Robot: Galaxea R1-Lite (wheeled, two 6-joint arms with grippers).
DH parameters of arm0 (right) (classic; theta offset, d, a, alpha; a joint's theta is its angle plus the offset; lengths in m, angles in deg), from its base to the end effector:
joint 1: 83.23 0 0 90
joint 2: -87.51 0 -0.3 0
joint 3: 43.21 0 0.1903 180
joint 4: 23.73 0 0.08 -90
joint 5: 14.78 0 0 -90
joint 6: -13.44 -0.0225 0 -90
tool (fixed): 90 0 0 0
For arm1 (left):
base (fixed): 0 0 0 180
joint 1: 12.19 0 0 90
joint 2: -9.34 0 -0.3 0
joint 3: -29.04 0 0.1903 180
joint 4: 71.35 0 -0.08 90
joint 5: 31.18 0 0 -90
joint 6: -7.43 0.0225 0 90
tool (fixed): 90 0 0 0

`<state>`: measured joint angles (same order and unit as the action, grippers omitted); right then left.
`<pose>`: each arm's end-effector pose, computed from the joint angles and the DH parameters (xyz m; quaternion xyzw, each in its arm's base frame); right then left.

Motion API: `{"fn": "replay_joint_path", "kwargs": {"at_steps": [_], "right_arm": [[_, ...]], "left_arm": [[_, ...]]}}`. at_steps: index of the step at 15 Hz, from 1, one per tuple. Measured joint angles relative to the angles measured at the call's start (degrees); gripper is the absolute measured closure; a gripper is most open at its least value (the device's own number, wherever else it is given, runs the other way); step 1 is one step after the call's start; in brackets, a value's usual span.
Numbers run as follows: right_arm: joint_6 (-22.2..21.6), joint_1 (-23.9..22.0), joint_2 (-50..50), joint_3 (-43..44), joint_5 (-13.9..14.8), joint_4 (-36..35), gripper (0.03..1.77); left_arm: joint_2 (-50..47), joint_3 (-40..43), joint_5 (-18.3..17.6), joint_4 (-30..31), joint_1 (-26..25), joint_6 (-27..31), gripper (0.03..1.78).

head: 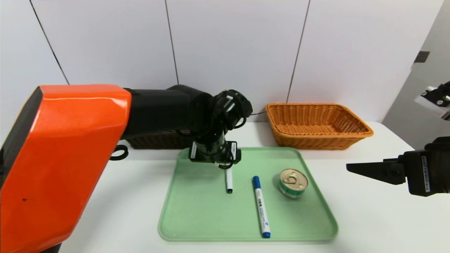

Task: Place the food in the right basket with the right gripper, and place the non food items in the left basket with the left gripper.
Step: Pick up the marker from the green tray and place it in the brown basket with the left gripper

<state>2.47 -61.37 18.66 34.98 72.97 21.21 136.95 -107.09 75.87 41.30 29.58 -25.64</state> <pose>0.1508 0.0615 0.2510 0.0372 0.3189 0.1691 0.9318 0.3205 -0.2774 0.1790 -0.0110 0.4632 -0.0570 0.8843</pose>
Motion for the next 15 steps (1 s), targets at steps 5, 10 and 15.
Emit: {"fn": "replay_joint_path", "kwargs": {"at_steps": [5,10,15], "right_arm": [[0.0,0.0,0.3,0.0,0.0,0.0,0.10],[0.0,0.0,0.4,0.0,-0.1,0.0,0.10],[0.0,0.0,0.4,-0.1,-0.1,0.0,0.10]], "left_arm": [[2.2,0.0,0.0,0.7,0.0,-0.5,0.12],[3.2,-0.1,-0.1,1.4,0.4,-1.1,0.12],[3.9,-0.1,0.0,2.0,1.1,-1.4,0.12]]}}
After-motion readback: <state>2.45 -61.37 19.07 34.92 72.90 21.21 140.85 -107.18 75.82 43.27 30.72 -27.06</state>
